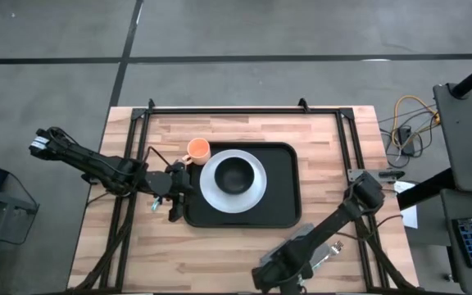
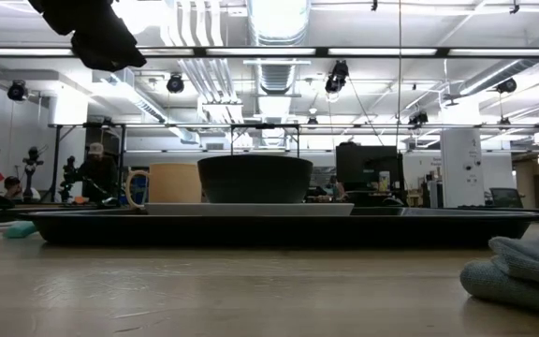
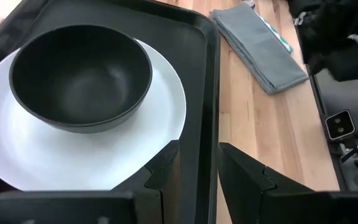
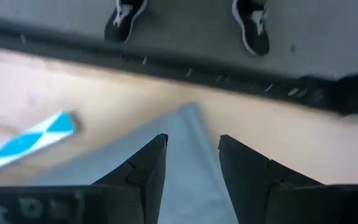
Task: Set up tray
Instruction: Put the grey napkin on the black serving tray to the right of the white plate
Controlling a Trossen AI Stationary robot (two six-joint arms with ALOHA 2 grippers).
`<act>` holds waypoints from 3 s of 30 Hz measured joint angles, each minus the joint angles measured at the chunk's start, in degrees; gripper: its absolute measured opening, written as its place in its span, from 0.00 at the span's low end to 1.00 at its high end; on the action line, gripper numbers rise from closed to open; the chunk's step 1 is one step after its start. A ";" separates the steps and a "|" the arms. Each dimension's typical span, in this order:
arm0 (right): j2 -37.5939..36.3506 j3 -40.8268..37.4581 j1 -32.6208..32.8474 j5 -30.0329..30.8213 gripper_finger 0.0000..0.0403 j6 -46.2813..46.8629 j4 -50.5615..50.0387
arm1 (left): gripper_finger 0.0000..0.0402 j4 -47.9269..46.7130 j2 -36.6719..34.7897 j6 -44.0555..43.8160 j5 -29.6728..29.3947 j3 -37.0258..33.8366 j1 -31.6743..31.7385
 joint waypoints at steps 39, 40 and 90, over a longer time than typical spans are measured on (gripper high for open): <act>11.68 16.27 -1.84 2.11 0.29 -13.32 -15.09 | 0.22 -1.05 0.56 -1.11 0.30 -1.62 -0.04; 11.65 16.43 -1.94 2.08 0.29 -13.32 -15.03 | 0.22 -1.07 0.56 -1.11 0.29 -1.63 -0.04; 0.35 16.76 -5.86 25.39 0.02 14.48 -24.45 | 0.22 -1.15 0.56 -5.29 0.91 -2.36 -0.13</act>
